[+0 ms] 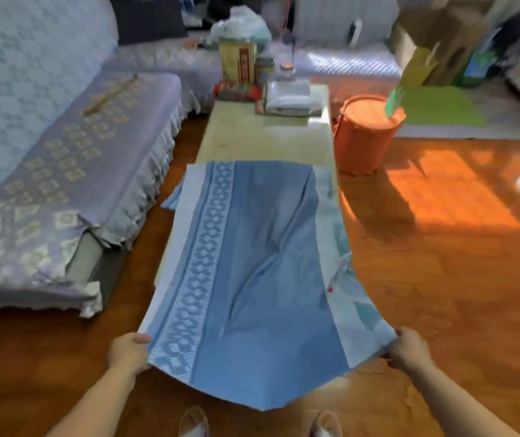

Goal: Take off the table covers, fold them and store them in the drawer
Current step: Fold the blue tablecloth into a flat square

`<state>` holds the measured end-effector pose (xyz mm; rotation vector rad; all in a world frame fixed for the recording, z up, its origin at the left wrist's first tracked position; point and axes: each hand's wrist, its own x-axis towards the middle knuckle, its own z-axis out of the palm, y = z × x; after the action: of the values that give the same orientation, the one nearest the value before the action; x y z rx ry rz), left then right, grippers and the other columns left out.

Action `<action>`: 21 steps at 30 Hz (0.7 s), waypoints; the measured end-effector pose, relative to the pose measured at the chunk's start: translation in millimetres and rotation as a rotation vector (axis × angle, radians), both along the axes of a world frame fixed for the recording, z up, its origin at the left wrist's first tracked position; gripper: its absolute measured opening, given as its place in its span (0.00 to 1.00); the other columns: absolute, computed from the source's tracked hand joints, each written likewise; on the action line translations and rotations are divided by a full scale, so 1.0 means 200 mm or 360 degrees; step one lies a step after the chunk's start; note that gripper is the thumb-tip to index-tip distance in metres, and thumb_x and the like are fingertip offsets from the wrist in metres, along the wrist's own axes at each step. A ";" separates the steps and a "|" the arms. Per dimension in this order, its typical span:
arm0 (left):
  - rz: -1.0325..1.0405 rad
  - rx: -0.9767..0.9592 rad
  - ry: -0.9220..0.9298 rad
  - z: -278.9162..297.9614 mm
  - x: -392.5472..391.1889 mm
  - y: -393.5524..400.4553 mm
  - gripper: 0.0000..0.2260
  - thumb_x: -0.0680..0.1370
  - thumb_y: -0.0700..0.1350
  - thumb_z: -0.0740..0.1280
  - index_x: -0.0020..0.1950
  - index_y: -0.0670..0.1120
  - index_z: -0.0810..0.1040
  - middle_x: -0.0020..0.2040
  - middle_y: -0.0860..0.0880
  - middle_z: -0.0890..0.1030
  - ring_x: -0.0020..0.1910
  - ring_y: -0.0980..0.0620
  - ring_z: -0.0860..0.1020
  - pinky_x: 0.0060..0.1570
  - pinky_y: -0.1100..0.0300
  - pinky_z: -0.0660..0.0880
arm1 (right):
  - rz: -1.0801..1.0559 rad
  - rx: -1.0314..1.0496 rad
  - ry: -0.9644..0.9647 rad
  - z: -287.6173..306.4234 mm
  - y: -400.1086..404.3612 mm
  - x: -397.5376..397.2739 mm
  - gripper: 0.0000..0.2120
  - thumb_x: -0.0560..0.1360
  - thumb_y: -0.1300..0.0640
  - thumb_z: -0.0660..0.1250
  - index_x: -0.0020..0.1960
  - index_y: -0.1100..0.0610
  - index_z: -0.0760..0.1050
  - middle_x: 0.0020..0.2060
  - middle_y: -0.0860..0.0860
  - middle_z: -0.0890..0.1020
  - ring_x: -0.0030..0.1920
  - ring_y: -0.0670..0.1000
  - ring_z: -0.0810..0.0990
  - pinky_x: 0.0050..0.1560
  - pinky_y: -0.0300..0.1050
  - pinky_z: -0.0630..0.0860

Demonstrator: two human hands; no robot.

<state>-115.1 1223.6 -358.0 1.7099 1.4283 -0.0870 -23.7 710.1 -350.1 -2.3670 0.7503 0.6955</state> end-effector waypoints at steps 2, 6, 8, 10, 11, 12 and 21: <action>-0.0038 0.0089 0.0065 -0.07 -0.06 -0.11 0.12 0.77 0.27 0.61 0.53 0.36 0.82 0.58 0.37 0.79 0.53 0.35 0.79 0.52 0.40 0.81 | -0.0070 0.0092 0.0048 -0.10 -0.04 0.00 0.06 0.68 0.69 0.70 0.39 0.59 0.80 0.29 0.57 0.83 0.33 0.59 0.84 0.33 0.53 0.81; -0.0202 0.0197 0.0247 -0.02 -0.18 -0.32 0.15 0.77 0.27 0.59 0.55 0.40 0.81 0.57 0.42 0.78 0.56 0.35 0.78 0.51 0.49 0.78 | -0.0024 0.0141 0.0377 -0.37 -0.23 0.00 0.11 0.71 0.65 0.67 0.54 0.61 0.78 0.42 0.61 0.83 0.36 0.62 0.84 0.28 0.54 0.81; -0.0374 0.0237 0.0299 0.05 -0.19 -0.39 0.18 0.78 0.27 0.57 0.54 0.44 0.82 0.58 0.43 0.79 0.50 0.38 0.79 0.41 0.54 0.74 | 0.0122 0.0144 0.0607 -0.30 -0.19 0.04 0.09 0.78 0.61 0.63 0.57 0.61 0.76 0.41 0.58 0.81 0.31 0.56 0.81 0.27 0.43 0.75; -0.0417 0.0243 0.0302 0.07 -0.19 -0.40 0.20 0.79 0.28 0.56 0.56 0.45 0.83 0.62 0.42 0.80 0.42 0.42 0.78 0.33 0.57 0.70 | 0.0330 0.0121 0.0730 -0.13 -0.10 0.14 0.05 0.78 0.63 0.64 0.54 0.60 0.75 0.42 0.56 0.81 0.33 0.55 0.81 0.31 0.42 0.77; -0.0414 0.0243 0.0280 0.08 -0.19 -0.41 0.19 0.80 0.29 0.56 0.58 0.44 0.83 0.63 0.41 0.80 0.41 0.44 0.78 0.31 0.59 0.69 | 0.0450 0.0093 0.0710 -0.07 -0.06 0.20 0.05 0.78 0.65 0.64 0.53 0.60 0.74 0.44 0.57 0.81 0.35 0.55 0.81 0.34 0.45 0.80; -0.0381 0.0244 0.0242 0.08 -0.19 -0.42 0.18 0.81 0.30 0.56 0.59 0.43 0.82 0.63 0.40 0.80 0.42 0.45 0.77 0.31 0.60 0.68 | 0.0540 0.0083 0.0658 -0.03 -0.03 0.28 0.05 0.78 0.66 0.64 0.53 0.60 0.74 0.44 0.58 0.81 0.36 0.55 0.80 0.39 0.48 0.81; 0.0218 0.0228 0.0008 0.01 -0.22 -0.52 0.19 0.80 0.29 0.56 0.68 0.39 0.75 0.63 0.36 0.78 0.57 0.34 0.77 0.55 0.44 0.74 | 0.1292 -0.0032 0.0299 0.35 0.30 0.88 0.06 0.80 0.68 0.60 0.53 0.61 0.73 0.38 0.55 0.79 0.29 0.47 0.79 0.35 0.43 0.79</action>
<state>-159.3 1120.2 -355.1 1.7213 1.5836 0.0885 152.4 769.8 -279.3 -2.6203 -0.1880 1.2409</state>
